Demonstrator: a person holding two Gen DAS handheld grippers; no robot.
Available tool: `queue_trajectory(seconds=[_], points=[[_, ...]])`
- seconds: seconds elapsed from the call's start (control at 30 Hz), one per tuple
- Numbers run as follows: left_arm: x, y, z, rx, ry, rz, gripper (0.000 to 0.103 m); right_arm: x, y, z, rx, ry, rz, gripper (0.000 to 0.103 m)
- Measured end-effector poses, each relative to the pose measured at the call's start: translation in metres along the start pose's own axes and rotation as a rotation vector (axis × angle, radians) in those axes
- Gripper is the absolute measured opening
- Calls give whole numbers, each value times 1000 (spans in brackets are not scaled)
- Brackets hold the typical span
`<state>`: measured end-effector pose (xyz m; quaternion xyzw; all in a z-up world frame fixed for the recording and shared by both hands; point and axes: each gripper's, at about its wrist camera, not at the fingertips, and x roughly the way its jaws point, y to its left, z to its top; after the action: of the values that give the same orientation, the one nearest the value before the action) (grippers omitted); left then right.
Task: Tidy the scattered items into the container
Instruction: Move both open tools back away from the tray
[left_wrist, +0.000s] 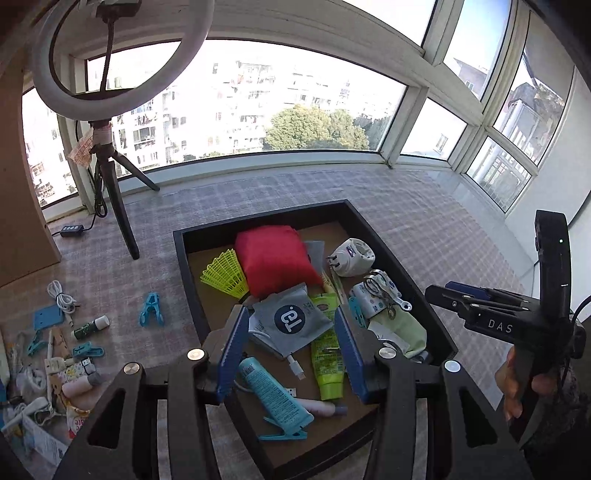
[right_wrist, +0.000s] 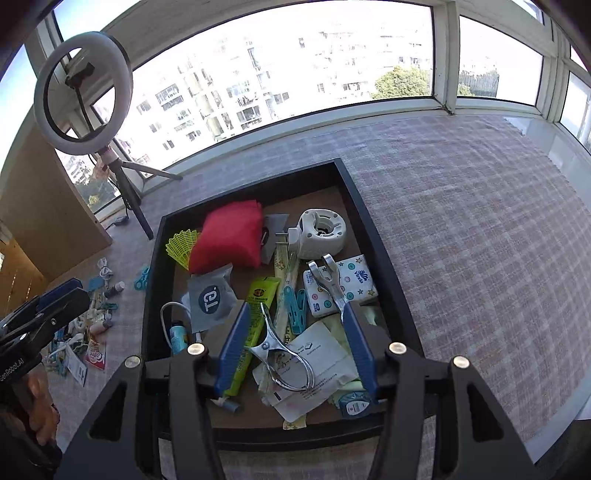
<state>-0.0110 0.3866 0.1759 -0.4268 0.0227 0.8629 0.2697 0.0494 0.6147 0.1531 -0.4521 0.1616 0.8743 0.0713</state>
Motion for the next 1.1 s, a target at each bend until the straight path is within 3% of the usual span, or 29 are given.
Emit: queue_trajectory(seconds=[0.2,0.5,0.67,1.1], points=[[-37,23,-15,-34,-44,48,54,-6,33,-9,-42,-7,28,56],[-104,62,-43,-79,-134,191,68,-20,98,-25,-105,-19,116,56],[-135,91,-62,-117,-145,268,69,-30,139,-37,-152,-48,141,56],[-185,158,-107,-203,-131,326,69,-29,221,-75,-214,-39,182,57]])
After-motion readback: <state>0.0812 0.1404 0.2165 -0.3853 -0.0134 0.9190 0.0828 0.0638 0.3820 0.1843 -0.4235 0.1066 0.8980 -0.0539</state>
